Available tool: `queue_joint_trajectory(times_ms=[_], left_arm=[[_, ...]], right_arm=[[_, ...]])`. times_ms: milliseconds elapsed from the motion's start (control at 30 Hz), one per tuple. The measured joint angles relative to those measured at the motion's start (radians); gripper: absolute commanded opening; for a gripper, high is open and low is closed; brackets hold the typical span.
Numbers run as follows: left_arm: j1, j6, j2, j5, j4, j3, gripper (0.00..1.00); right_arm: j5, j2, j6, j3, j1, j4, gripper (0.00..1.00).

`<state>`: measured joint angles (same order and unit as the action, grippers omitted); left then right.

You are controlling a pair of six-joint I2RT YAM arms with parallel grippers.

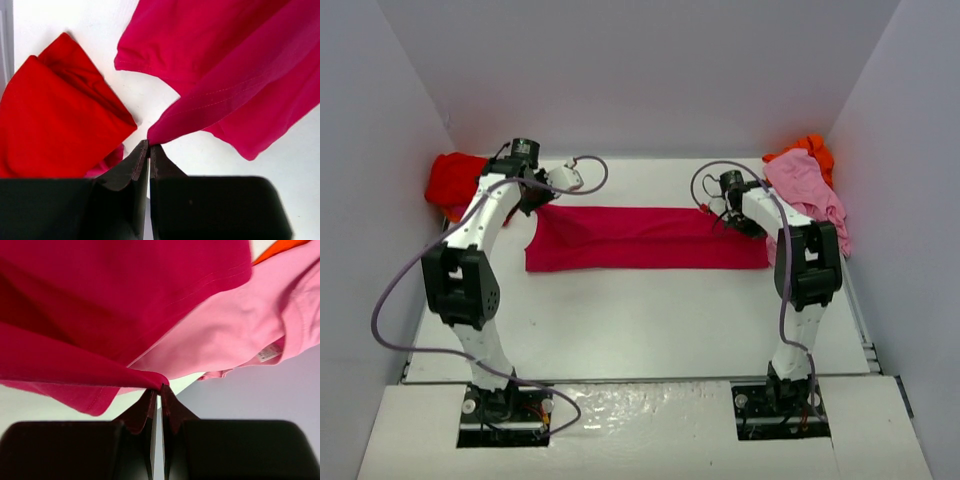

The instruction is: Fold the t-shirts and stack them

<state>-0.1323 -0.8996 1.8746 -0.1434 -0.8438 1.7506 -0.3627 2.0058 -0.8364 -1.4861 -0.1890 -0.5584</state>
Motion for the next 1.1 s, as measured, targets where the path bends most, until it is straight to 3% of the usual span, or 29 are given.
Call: queue_joint_trajectory(times_ms=[433, 533, 600, 633, 667, 733, 933, 1100], left_arm=[[0.007, -0.009, 0.283, -0.019, -0.001, 0.281, 0.00], [0.007, -0.009, 0.340, -0.016, -0.007, 0.340, 0.01], [0.007, -0.007, 0.374, -0.009, -0.020, 0.370, 0.39], [0.007, -0.005, 0.392, -0.003, -0.025, 0.388, 0.43], [0.007, -0.002, 0.410, 0.005, -0.028, 0.407, 0.73], [0.007, 0.021, 0.443, 0.020, -0.020, 0.438, 0.77], [0.007, 0.078, 0.467, 0.060, 0.047, 0.430, 0.83], [0.007, 0.120, 0.459, 0.089, 0.100, 0.427, 0.80]], right_arm=[[-0.044, 0.152, -0.003, -0.170, -0.001, -0.008, 0.00], [-0.052, 0.195, -0.003, -0.194, -0.002, -0.010, 0.06], [-0.056, 0.224, -0.001, -0.220, -0.001, -0.017, 0.06], [-0.059, 0.238, 0.000, -0.237, -0.001, -0.021, 0.07], [-0.062, 0.252, 0.003, -0.255, -0.001, -0.022, 0.14], [-0.072, 0.276, 0.011, -0.292, -0.001, -0.021, 0.33], [-0.110, 0.299, 0.044, -0.334, 0.005, -0.009, 0.36], [-0.140, 0.299, 0.065, -0.350, 0.013, 0.017, 0.36]])
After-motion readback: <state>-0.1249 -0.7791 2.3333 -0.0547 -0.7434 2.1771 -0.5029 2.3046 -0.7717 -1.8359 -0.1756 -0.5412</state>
